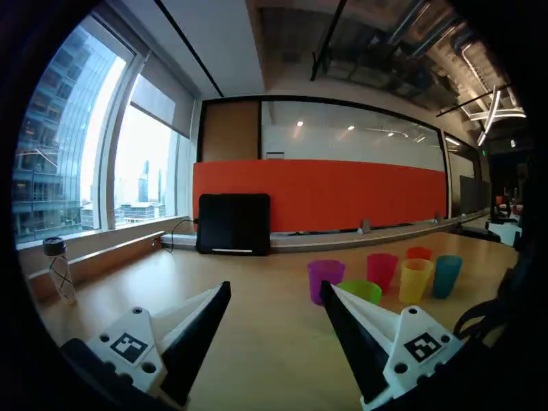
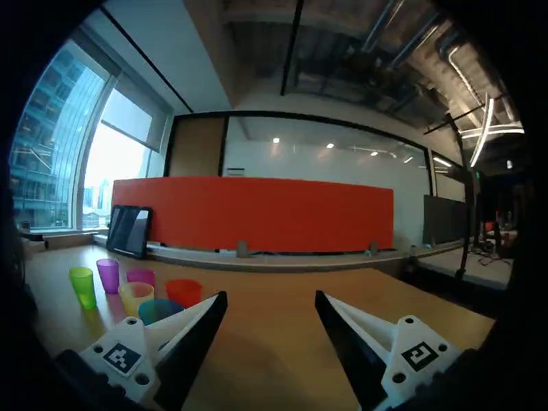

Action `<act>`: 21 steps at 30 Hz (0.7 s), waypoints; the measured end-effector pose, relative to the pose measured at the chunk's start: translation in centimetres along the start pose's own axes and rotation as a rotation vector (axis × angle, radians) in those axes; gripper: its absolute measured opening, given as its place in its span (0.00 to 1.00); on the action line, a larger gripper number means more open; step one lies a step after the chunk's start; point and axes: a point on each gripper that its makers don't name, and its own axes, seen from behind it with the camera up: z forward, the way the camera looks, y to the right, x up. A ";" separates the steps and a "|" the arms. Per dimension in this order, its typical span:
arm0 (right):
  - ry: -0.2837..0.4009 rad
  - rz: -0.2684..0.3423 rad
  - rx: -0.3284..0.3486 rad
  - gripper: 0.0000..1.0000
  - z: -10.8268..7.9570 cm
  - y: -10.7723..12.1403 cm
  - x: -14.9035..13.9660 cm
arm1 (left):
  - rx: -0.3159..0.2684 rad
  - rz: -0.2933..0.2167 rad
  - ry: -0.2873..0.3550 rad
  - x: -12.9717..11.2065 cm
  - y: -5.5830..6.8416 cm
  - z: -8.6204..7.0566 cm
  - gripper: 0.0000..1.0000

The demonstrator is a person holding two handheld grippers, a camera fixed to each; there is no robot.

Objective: Pour water

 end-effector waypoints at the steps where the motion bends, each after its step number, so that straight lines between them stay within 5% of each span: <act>1: -0.001 -0.001 0.000 0.99 0.0 0.0 -0.1 | 0.000 0.000 0.000 0.0 0.0 0.0 0.97; 21: -0.034 0.043 0.007 0.99 0.1 0.1 -1.4 | 0.000 0.000 0.000 -0.1 0.1 0.0 0.97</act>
